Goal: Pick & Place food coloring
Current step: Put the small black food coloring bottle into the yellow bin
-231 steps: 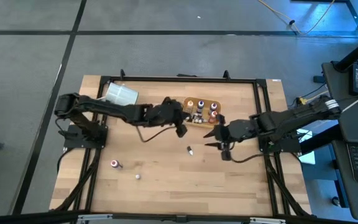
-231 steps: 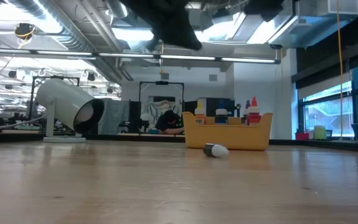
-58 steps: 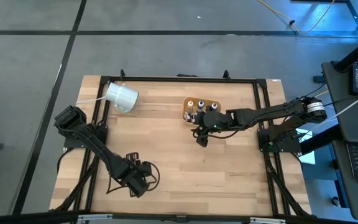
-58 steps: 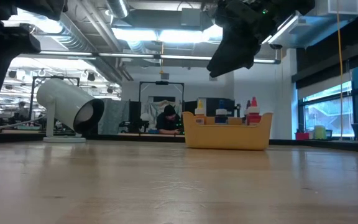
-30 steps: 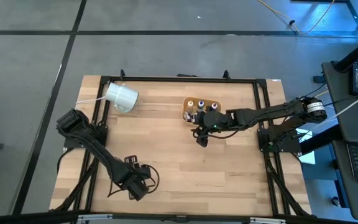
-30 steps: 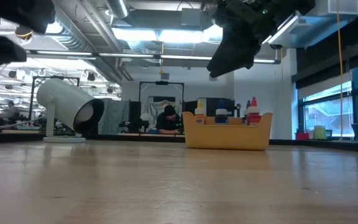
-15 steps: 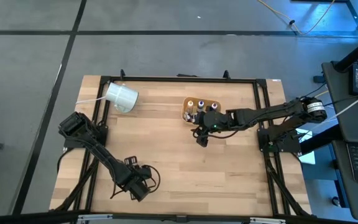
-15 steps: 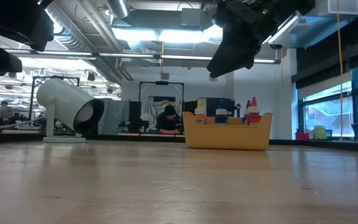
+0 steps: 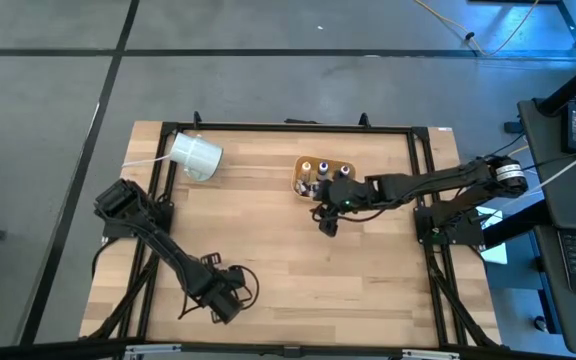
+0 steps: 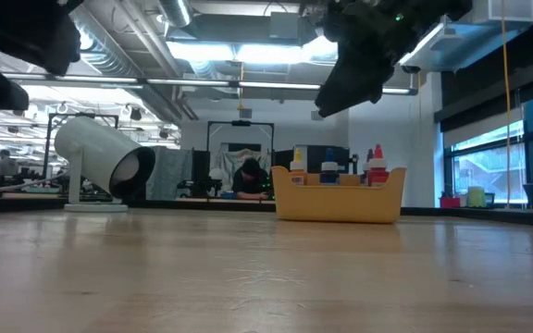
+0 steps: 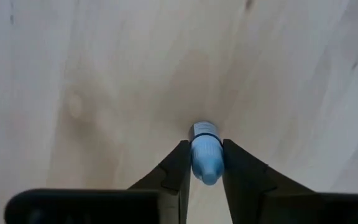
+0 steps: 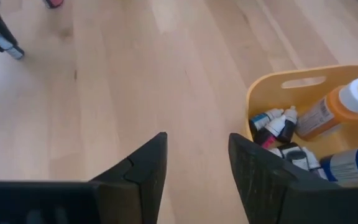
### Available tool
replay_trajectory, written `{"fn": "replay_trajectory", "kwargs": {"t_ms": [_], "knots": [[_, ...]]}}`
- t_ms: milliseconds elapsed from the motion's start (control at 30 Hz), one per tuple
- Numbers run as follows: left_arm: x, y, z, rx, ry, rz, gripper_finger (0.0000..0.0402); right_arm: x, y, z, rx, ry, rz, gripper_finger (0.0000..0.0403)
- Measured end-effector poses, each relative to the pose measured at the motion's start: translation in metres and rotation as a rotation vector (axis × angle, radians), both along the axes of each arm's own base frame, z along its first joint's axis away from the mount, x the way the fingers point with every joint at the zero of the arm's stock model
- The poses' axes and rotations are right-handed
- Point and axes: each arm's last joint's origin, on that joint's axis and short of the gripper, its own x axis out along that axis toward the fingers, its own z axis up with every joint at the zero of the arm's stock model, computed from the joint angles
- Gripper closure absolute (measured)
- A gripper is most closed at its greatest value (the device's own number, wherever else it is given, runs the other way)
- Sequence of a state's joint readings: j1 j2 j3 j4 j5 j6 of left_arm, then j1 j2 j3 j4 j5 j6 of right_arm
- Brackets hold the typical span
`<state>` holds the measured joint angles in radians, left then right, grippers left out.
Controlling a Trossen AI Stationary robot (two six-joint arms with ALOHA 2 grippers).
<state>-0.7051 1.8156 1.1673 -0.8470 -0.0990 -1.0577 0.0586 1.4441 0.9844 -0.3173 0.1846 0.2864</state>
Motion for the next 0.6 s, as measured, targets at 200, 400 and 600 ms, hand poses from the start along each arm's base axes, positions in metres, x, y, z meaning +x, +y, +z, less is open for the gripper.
{"fn": "replay_trajectory", "kwargs": {"t_ms": [200, 400, 600], "knots": [[0.031, 0.019, 0.027, 0.008, -0.155, 0.024, 0.0332, -0.021, 0.0, 0.025, 0.018, -0.045, -0.013, 0.023], [0.082, 0.06, 0.06, 0.109, -0.393, -0.017, 0.033, -0.049, -0.002, 0.061, 0.026, -0.185, -0.014, 0.023], [0.13, 0.125, 0.094, 0.282, -0.653, 0.026, 0.0329, -0.082, -0.004, 0.084, 0.008, -0.24, -0.003, 0.023]]}}
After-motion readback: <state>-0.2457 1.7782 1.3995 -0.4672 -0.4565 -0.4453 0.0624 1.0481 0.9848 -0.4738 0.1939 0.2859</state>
